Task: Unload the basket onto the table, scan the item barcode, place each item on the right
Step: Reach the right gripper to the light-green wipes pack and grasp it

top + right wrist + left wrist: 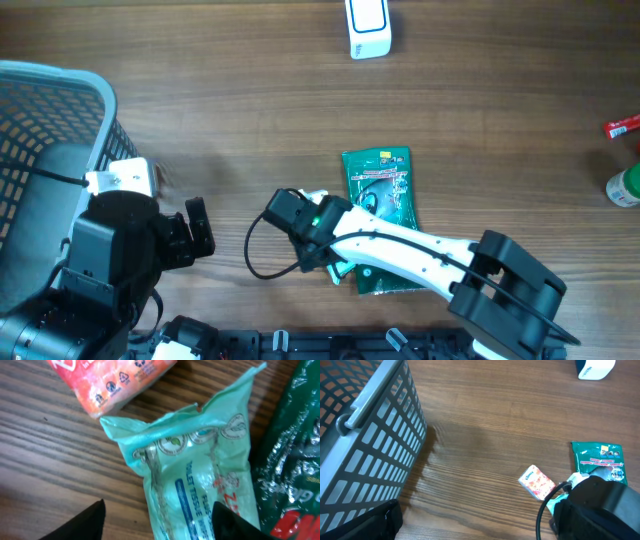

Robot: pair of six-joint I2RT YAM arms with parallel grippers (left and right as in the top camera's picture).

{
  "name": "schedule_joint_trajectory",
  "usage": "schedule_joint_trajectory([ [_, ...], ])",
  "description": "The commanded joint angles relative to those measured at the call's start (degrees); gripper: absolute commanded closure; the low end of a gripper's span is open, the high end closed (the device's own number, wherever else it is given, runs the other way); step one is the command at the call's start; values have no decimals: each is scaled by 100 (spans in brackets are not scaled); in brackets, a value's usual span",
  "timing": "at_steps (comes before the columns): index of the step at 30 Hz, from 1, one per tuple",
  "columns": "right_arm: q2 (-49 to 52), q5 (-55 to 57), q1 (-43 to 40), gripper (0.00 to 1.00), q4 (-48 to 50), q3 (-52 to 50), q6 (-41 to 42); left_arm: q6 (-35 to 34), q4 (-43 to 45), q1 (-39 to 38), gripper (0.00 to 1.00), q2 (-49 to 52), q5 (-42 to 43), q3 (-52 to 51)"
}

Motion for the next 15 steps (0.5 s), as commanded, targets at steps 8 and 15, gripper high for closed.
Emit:
schedule_joint_trajectory([
  [8, 153, -378, -61, 96, -157, 299, 293, -52, 11, 24, 0, 0, 26, 0],
  [15, -1196, -2479, -1193, 96, -201, 632, -1097, -52, 13, 24, 0, 0, 26, 0],
])
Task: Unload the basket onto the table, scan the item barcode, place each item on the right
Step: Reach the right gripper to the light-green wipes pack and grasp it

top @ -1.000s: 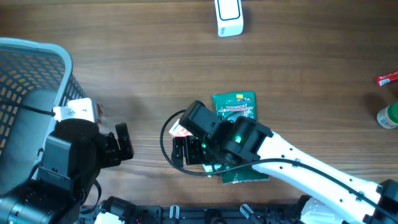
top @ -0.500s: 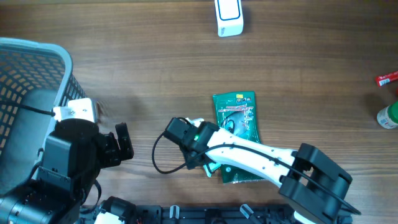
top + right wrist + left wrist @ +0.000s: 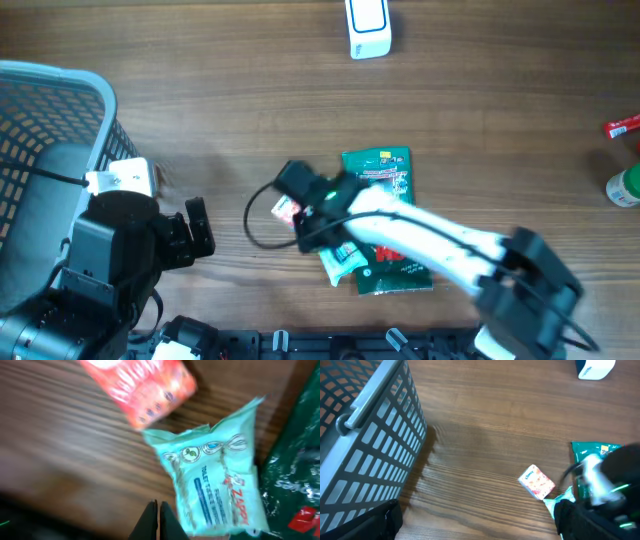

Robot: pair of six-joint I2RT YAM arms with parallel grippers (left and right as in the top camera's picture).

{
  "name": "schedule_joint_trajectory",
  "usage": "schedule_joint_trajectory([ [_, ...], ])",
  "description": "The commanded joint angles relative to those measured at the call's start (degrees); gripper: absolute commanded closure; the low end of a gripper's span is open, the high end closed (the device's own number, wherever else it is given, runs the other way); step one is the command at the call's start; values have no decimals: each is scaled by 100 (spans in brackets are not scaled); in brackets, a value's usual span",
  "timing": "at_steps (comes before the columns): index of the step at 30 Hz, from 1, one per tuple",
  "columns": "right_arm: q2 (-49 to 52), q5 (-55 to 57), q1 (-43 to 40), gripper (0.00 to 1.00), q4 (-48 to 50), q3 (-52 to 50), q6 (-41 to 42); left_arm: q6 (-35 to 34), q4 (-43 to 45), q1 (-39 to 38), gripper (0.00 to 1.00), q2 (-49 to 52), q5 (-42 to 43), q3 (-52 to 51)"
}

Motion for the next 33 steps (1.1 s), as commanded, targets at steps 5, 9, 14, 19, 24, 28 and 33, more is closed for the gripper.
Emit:
schedule_joint_trajectory([
  [5, -1482, -1287, -935, 65, -151, 160, -1598, -52, 13, 24, 0, 0, 26, 0],
  [9, -1292, 599, -120, 1, -203, -332, -938, -52, 13, 24, 0, 0, 26, 0],
  [14, -463, 1333, 675, 14, 446, -933, -391, -52, 13, 24, 0, 0, 26, 0],
  [19, 393, 1965, 820, 22, 535, -933, -238, -52, 13, 24, 0, 0, 26, 0],
  [24, 942, 1963, 813, 90, 546, -920, -101, -50, 13, 24, 0, 0, 26, 0],
  [28, 435, 1587, 636, 96, -363, -122, 83, -52, 13, 24, 0, 0, 26, 0],
  [33, -1106, -391, -400, 96, -501, 608, -1526, -52, 13, 24, 0, 0, 26, 0],
])
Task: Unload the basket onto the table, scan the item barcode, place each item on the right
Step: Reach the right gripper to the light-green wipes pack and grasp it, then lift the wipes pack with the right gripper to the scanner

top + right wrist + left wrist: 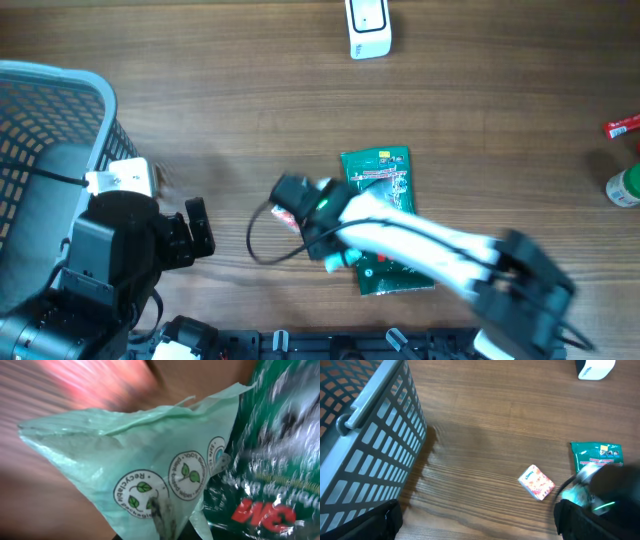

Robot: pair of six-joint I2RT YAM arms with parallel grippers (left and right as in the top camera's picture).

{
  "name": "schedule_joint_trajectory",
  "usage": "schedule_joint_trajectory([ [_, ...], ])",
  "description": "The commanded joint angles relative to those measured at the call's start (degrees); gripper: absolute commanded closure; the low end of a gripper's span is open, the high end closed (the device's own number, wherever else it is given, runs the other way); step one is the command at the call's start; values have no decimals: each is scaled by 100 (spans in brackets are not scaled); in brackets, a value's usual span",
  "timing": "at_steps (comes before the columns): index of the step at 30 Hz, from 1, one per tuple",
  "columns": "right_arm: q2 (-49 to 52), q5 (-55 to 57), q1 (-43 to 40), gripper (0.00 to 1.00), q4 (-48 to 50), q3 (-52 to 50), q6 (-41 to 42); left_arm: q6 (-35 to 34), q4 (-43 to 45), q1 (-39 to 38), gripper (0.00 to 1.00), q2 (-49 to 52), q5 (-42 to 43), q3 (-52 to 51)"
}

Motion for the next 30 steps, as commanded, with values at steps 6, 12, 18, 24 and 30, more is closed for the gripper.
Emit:
schedule_joint_trajectory([
  [6, -1639, -6258, -2087, 96, 203, 350, -3298, -50, 11, 24, 0, 0, 26, 0],
  [12, -1631, -9300, -2225, 96, 1779, 284, -2304, -50, 13, 24, 0, 0, 26, 0],
  [18, -1633, -9296, -2227, 95, 2688, 286, -3115, -50, 13, 24, 0, 0, 26, 0],
  [24, -1631, -9250, -2227, 95, 2723, 286, -3322, -50, 13, 24, 0, 0, 26, 0],
  [30, -1631, -4688, -2225, 96, 2186, 284, -3397, -52, 13, 24, 0, 0, 26, 0],
])
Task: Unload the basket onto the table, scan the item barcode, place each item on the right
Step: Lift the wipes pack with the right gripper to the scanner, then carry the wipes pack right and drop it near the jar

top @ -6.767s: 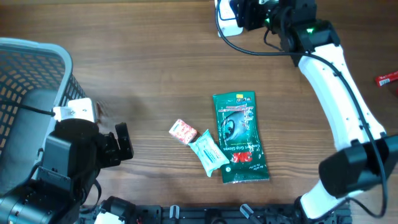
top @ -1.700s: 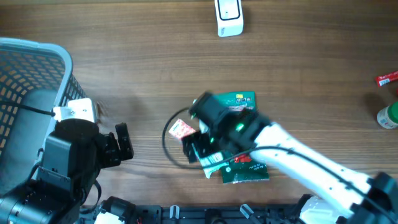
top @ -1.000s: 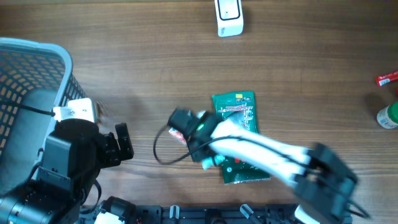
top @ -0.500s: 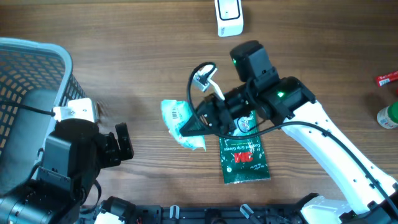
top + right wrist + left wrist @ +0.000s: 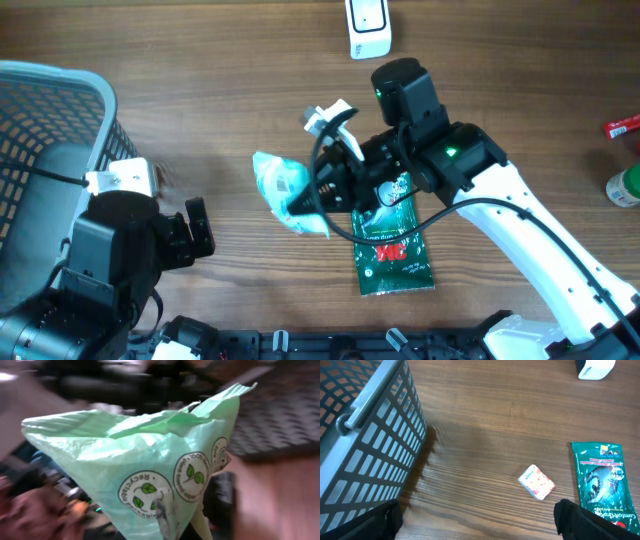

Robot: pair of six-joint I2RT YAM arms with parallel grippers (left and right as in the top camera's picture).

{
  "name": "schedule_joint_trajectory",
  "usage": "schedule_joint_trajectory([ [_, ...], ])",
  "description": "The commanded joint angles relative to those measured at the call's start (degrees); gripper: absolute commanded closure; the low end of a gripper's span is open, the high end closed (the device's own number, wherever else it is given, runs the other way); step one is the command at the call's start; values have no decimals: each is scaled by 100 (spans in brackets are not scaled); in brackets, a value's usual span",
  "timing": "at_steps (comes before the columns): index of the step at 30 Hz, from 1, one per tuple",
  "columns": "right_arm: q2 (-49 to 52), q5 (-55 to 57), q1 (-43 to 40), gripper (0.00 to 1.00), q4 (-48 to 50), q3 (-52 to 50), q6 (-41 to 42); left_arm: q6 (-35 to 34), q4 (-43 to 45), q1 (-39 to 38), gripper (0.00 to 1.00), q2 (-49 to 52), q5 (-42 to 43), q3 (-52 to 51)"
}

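My right gripper [image 5: 318,196] is shut on a light green tissue pack [image 5: 285,192], held up off the table left of the dark green packet [image 5: 388,240]. In the right wrist view the tissue pack [image 5: 150,465] fills the frame and hides the fingers. A white barcode scanner [image 5: 368,27] stands at the table's far edge. A small orange-and-white packet [image 5: 536,481] lies on the wood; in the overhead view the right arm hides it. My left gripper [image 5: 477,517] hangs open at the left beside the basket, its fingertips [image 5: 577,517] holding nothing.
A grey wire basket [image 5: 45,120] stands at the left edge, close to my left arm. At the far right edge are a green-and-white bottle [image 5: 624,187] and a red item [image 5: 622,126]. The scanner [image 5: 594,367] shows at the left wrist view's top right.
My right gripper, shut on the green tissue pack low by the dark green packet, now holds it raised, with the arm swung toward the far side. The left arm is unchanged.
My right gripper first stood open over the tissue pack lying beside the orange packet and the green packet. It then appeared shut above the pack, then was gripping the pack at the table. Now the pack is lifted clear.
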Motion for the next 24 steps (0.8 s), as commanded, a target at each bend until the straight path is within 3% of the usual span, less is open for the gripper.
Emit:
schedule_joint_trajectory([
  [1, 26, 4347, -28, 96, -417, 24, -122, -52, 15, 24, 0, 0, 24, 0],
  [10, 291, 7982, -98, 96, -247, 24, 164, -50, 15, 24, 0, 0, 24, 0],
  [17, 1705, 8105, -848, 96, 643, 485, -367, -52, 15, 24, 0, 0, 24, 0],
  [24, 4052, 8557, -1558, 96, 431, 3171, -1058, -50, 15, 24, 0, 0, 26, 0],
])
